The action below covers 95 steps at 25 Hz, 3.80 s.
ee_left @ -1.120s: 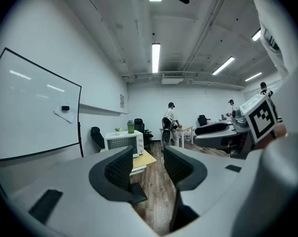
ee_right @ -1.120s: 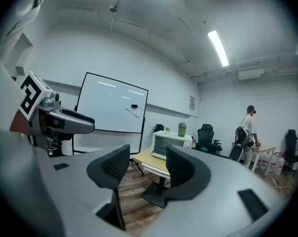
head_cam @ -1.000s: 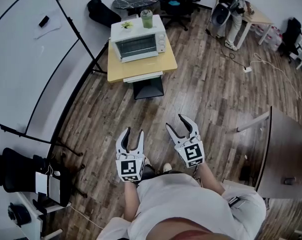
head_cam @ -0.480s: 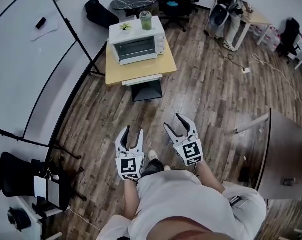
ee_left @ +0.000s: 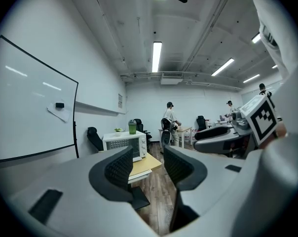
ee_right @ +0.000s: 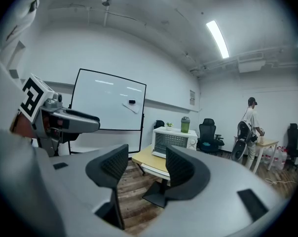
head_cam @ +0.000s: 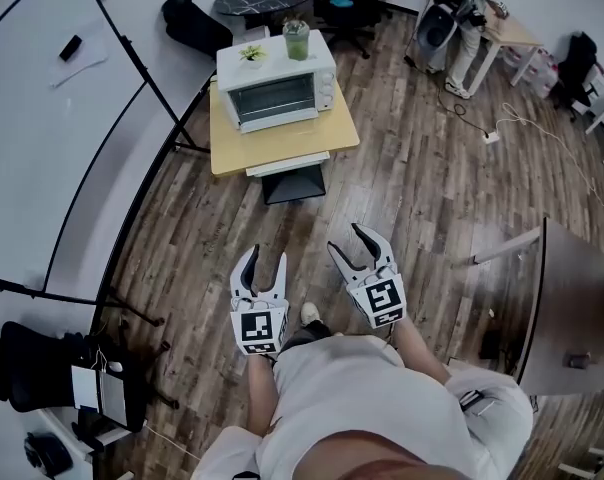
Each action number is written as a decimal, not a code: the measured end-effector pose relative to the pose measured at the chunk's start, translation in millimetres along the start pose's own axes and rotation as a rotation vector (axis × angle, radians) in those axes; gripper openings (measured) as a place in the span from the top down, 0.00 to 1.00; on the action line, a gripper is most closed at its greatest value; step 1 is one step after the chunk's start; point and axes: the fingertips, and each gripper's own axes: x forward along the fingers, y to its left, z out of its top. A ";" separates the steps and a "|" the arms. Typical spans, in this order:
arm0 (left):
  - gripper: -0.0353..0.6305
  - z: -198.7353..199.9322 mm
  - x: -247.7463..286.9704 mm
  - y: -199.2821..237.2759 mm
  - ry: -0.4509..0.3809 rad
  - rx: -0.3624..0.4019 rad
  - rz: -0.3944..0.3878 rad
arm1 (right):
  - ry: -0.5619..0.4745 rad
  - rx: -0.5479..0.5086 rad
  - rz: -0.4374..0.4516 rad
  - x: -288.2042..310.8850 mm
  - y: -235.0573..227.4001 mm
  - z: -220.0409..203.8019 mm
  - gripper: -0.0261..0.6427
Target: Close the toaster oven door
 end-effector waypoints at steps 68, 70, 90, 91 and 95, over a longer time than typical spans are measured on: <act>0.66 21.1 271.2 127.7 0.016 -0.011 0.071 | 0.011 0.023 0.045 260.8 -164.8 22.2 0.61; 0.66 23.5 278.4 126.5 0.017 -0.009 0.084 | 0.010 0.022 0.060 265.4 -171.6 22.2 0.61; 0.66 19.5 332.7 150.6 0.036 -0.008 0.089 | 0.018 0.036 0.075 319.9 -199.4 20.1 0.61; 0.66 19.3 336.1 153.2 0.035 -0.008 0.085 | 0.020 0.034 0.069 323.4 -200.9 21.0 0.61; 0.65 17.6 351.3 168.4 0.033 -0.015 0.067 | 0.027 0.031 0.052 342.4 -204.1 23.4 0.61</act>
